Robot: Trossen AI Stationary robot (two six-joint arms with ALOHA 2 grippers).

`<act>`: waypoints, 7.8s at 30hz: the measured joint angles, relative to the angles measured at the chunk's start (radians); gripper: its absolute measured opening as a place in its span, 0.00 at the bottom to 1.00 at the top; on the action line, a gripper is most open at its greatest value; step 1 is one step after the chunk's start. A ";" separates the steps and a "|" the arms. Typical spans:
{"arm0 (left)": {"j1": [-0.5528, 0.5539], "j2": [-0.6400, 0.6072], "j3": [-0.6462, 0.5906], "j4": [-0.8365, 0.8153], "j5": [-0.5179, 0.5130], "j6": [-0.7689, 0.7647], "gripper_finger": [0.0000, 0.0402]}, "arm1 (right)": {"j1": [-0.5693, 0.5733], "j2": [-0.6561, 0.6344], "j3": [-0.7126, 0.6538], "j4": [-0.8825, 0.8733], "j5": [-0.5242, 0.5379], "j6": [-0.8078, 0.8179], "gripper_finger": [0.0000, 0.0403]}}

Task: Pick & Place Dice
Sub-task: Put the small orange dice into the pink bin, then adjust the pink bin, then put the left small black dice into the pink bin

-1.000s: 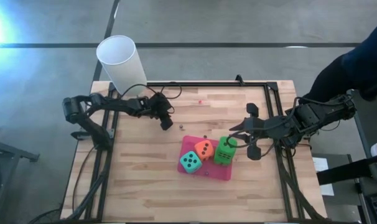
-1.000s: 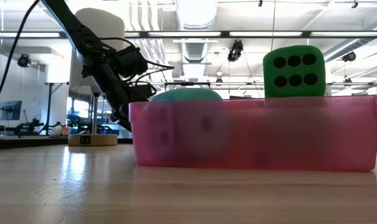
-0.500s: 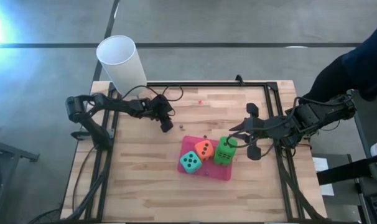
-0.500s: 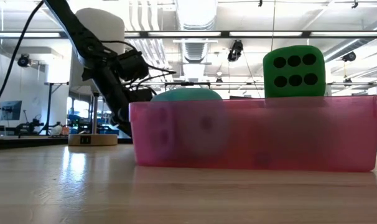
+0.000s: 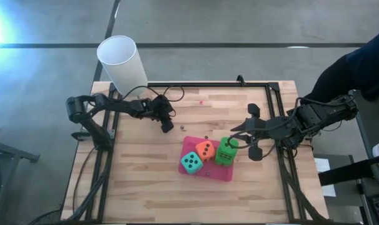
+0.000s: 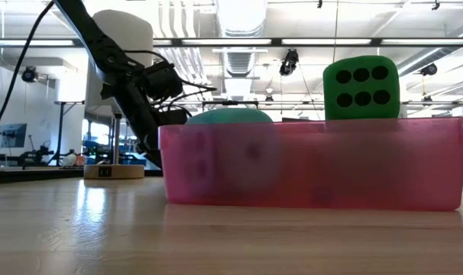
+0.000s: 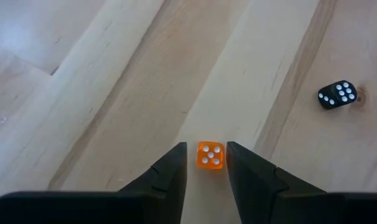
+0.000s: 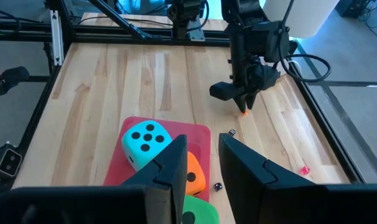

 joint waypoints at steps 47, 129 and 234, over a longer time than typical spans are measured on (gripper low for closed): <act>-0.309 -0.183 0.061 0.026 0.270 -0.114 0.12 | 0.000 0.000 0.000 0.000 -0.001 -0.003 0.19; -0.203 0.059 0.140 0.109 0.211 0.050 0.31 | 0.000 0.000 0.000 0.024 -0.001 0.001 0.19; -0.152 0.092 0.166 -0.021 -0.029 -0.248 0.59 | 0.000 0.000 0.000 0.046 0.000 -0.003 0.22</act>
